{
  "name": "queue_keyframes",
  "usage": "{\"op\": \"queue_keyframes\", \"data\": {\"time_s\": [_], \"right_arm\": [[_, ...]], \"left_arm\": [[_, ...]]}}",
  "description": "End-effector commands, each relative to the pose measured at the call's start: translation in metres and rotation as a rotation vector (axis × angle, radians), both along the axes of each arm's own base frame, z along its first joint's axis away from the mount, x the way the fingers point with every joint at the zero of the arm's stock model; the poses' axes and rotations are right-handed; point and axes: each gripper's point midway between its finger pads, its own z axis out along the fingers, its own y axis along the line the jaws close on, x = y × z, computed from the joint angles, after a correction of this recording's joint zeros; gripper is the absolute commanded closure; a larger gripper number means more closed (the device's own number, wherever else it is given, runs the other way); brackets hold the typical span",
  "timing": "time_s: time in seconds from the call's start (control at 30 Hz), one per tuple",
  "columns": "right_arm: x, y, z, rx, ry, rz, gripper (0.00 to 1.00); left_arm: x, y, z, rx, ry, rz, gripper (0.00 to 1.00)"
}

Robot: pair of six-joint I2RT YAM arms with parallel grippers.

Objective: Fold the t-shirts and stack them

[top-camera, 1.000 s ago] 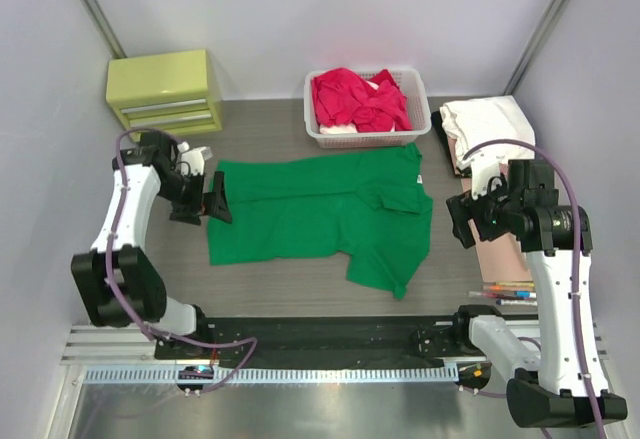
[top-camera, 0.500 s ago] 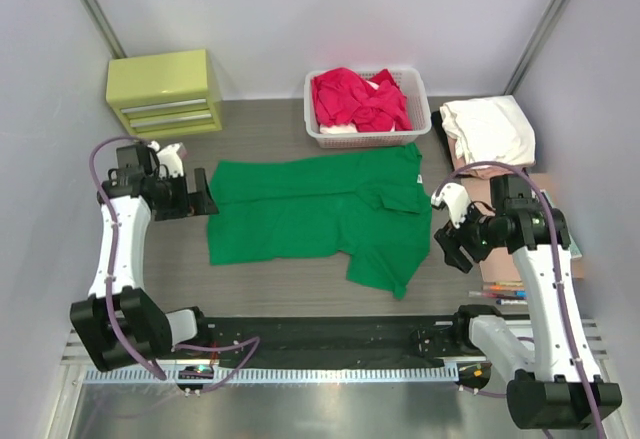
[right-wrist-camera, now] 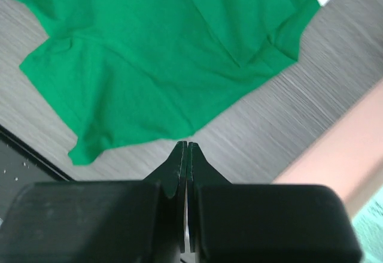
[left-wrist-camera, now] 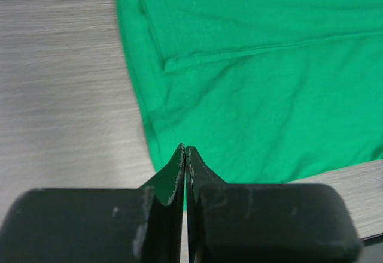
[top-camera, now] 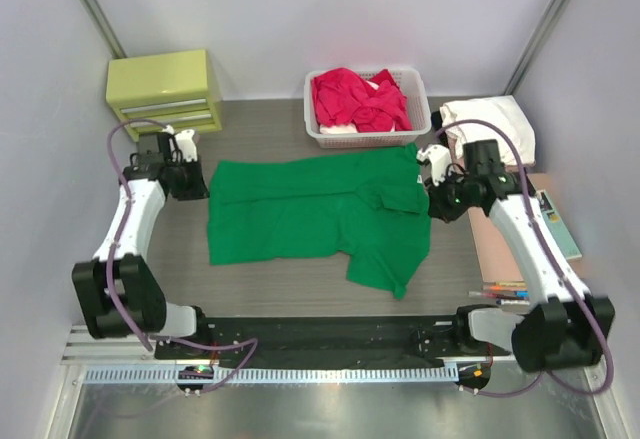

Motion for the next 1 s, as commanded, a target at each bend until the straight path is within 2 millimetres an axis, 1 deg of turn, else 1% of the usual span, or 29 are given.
{"op": "queue_keyframes", "data": {"time_s": [0.0, 0.03, 0.07, 0.1, 0.13, 0.17, 0.2, 0.23, 0.3, 0.33, 0.47, 0.57, 0.6, 0.63, 0.67, 0.7, 0.73, 0.77, 0.8, 0.83, 0.87, 0.9, 0.93, 0.97], "right_arm": [[0.053, 0.017, -0.024, 0.026, 0.022, -0.037, 0.99], [0.061, 0.020, -0.027, 0.023, 0.025, -0.048, 0.99], [0.067, 0.024, -0.042, 0.008, 0.065, -0.046, 0.99], [0.072, 0.033, -0.046, -0.003, 0.063, -0.022, 0.99], [0.079, 0.039, -0.048, -0.010, 0.062, -0.017, 0.99], [0.084, 0.038, -0.053, -0.036, 0.066, -0.035, 0.99], [0.090, 0.044, -0.063, -0.045, 0.082, -0.028, 0.99], [0.100, 0.046, -0.057, -0.040, 0.064, -0.036, 0.99], [0.110, 0.050, -0.056, -0.022, 0.054, -0.050, 0.99], [0.118, 0.052, -0.051, -0.012, 0.034, -0.052, 0.99], [0.136, 0.057, -0.047, -0.004, 0.016, -0.066, 0.99], [0.150, 0.054, -0.049, -0.022, 0.000, -0.094, 0.99], [0.157, 0.049, -0.049, -0.043, -0.019, -0.132, 0.99], [0.165, 0.046, -0.046, -0.050, -0.047, -0.160, 0.99], [0.179, 0.045, -0.047, -0.052, -0.082, -0.185, 0.99], [0.187, 0.044, -0.047, -0.060, -0.091, -0.197, 0.99], [0.206, 0.048, -0.029, -0.045, -0.140, -0.201, 0.99], [0.213, 0.050, -0.052, -0.059, -0.072, -0.203, 0.99], [0.223, 0.053, -0.052, -0.055, -0.064, -0.207, 0.99], [0.247, 0.057, -0.031, -0.037, -0.111, -0.220, 0.99], [0.253, 0.060, -0.043, -0.043, -0.079, -0.223, 0.99], [0.261, 0.062, -0.035, -0.028, -0.096, -0.229, 0.99], [0.271, 0.068, -0.019, 0.010, -0.128, -0.232, 0.99], [0.273, 0.071, -0.014, 0.024, -0.138, -0.228, 0.99]], "left_arm": [[0.034, -0.009, -0.024, 0.023, 0.015, -0.029, 1.00], [0.040, -0.007, -0.025, 0.045, 0.012, -0.024, 1.00], [0.045, -0.013, -0.036, 0.051, 0.035, -0.042, 1.00], [0.049, -0.016, -0.039, 0.057, 0.040, -0.048, 1.00], [0.054, -0.018, -0.040, 0.063, 0.045, -0.055, 1.00], [0.057, -0.023, -0.044, 0.064, 0.054, -0.066, 1.00], [0.059, -0.024, -0.054, 0.063, 0.080, -0.070, 1.00], [0.063, -0.025, -0.052, 0.064, 0.073, -0.072, 1.00], [0.068, -0.026, -0.054, 0.066, 0.068, -0.076, 1.00], [0.071, -0.027, -0.054, 0.051, 0.063, -0.054, 1.00], [0.076, -0.023, -0.052, 0.074, 0.039, -0.050, 1.00], [0.080, -0.020, -0.044, 0.090, 0.007, -0.044, 1.00], [0.081, -0.018, -0.043, 0.097, 0.001, -0.038, 1.00], [0.082, -0.019, -0.039, 0.095, -0.010, -0.039, 1.00], [0.082, -0.019, -0.035, 0.095, -0.019, -0.039, 1.00], [0.082, -0.020, -0.034, 0.092, -0.022, -0.041, 1.00], [0.082, -0.021, -0.032, 0.090, -0.029, -0.044, 1.00], [0.082, -0.021, -0.028, 0.087, -0.037, -0.041, 1.00], [0.080, -0.020, -0.027, 0.089, -0.037, -0.040, 1.00], [0.079, -0.021, -0.025, 0.089, -0.042, -0.042, 1.00], [0.077, -0.019, -0.019, 0.097, -0.060, -0.037, 1.00], [0.073, -0.018, -0.020, 0.104, -0.068, -0.031, 1.00], [0.071, -0.015, -0.017, 0.118, -0.077, -0.019, 1.00], [0.068, -0.012, -0.012, 0.140, -0.100, -0.033, 1.00]]}}
